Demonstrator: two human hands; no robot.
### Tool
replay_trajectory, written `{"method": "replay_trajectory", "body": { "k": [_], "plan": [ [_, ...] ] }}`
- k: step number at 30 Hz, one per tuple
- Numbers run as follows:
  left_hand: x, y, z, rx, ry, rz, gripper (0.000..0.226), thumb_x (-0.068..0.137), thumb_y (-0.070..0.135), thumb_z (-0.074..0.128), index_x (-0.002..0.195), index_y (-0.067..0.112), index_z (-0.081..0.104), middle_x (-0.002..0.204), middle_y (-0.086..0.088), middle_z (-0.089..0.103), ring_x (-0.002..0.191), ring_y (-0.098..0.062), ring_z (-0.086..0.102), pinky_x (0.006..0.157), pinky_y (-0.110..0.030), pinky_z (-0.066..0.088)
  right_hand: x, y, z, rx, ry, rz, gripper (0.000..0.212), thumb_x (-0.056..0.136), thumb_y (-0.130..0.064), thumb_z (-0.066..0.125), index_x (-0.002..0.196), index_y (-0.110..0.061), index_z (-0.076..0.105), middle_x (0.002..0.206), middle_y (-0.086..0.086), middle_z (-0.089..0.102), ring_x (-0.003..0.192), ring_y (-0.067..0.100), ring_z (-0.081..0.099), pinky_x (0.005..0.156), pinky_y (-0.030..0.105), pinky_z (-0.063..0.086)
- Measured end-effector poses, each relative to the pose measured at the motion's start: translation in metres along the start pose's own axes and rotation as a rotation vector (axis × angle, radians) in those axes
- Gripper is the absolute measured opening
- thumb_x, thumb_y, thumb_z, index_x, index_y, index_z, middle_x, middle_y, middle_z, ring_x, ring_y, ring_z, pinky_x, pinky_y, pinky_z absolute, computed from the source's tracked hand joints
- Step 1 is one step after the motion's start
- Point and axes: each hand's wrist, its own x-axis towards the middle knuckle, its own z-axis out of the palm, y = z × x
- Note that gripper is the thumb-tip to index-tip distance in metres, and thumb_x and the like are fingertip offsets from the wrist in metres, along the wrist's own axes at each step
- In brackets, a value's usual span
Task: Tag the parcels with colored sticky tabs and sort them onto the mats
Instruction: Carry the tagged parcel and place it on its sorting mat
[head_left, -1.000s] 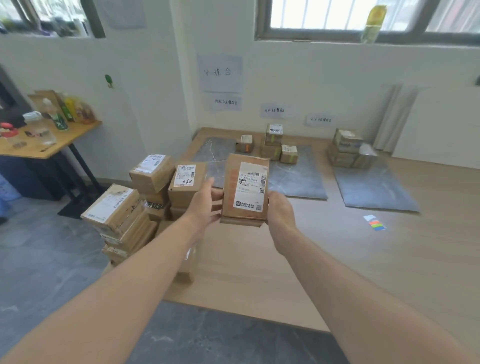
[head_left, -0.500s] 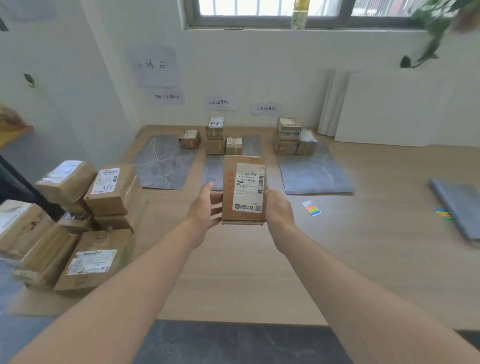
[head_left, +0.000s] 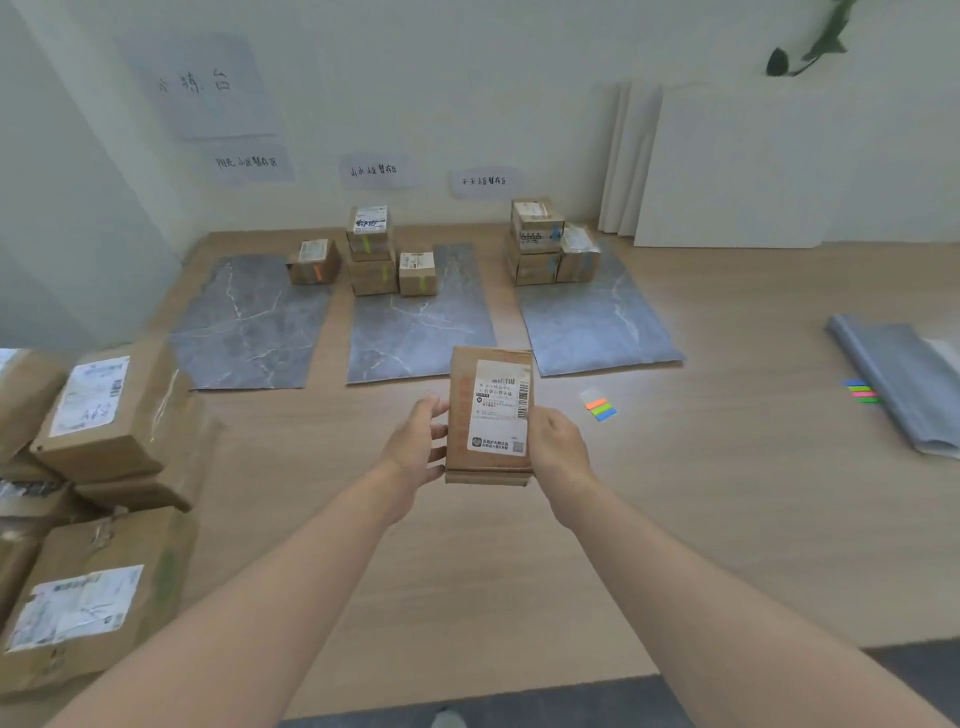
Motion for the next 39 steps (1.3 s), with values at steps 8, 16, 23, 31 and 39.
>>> {"method": "replay_trajectory", "body": {
  "k": [8,16,23,31,39],
  "plan": [
    [0.052,-0.035,-0.005,0.002,-0.026,-0.149,0.039,0.103,0.048,0.033,0.125,0.03,0.059,0.111,0.0,0.064,0.097,-0.02,0.065,0.091,-0.036,0.051,0.037,0.042,0.02,-0.039,0.002,0.12,0.031,0.098,-0.033,0.042,0.093,-0.018,0.07,0.095,-0.003,0.074,0.08,0.014,0.062,0.065,0.029,0.044],
    [0.083,-0.064,-0.002,-0.016,-0.018,-0.248,0.037,0.104,0.045,0.034,0.127,0.027,0.057,0.103,0.002,0.064,0.088,-0.016,0.066,0.074,-0.03,0.05,0.056,0.071,0.029,-0.089,-0.023,0.168,0.03,0.101,-0.031,0.041,0.091,-0.023,0.069,0.09,-0.01,0.072,0.079,0.008,0.061,0.065,0.027,0.042],
    [0.092,-0.067,0.003,-0.016,-0.006,-0.272,0.033,0.104,0.045,0.037,0.12,0.025,0.057,0.1,-0.002,0.064,0.083,-0.019,0.066,0.07,-0.032,0.053,0.068,0.079,0.029,-0.102,-0.033,0.15,0.03,0.1,-0.026,0.041,0.076,-0.022,0.06,0.072,-0.012,0.063,0.064,0.008,0.051,0.058,0.027,0.035],
    [0.11,-0.037,0.03,0.182,0.195,-0.023,0.024,0.103,0.034,0.035,0.099,0.023,0.056,0.099,0.003,0.057,0.084,-0.008,0.05,0.076,-0.031,0.037,0.094,0.071,0.002,-0.121,0.068,0.122,0.022,0.098,-0.028,0.052,0.112,-0.019,0.067,0.1,-0.007,0.065,0.09,0.01,0.06,0.074,0.026,0.042],
    [0.148,-0.001,0.108,0.078,0.085,0.081,0.033,0.101,0.034,0.038,0.112,0.02,0.066,0.117,-0.003,0.066,0.114,-0.021,0.06,0.104,-0.039,0.047,0.159,0.076,-0.072,-0.166,0.181,0.075,0.02,0.093,-0.019,0.063,0.111,-0.016,0.073,0.095,-0.006,0.068,0.091,0.014,0.063,0.08,0.025,0.044]
  ]
}}
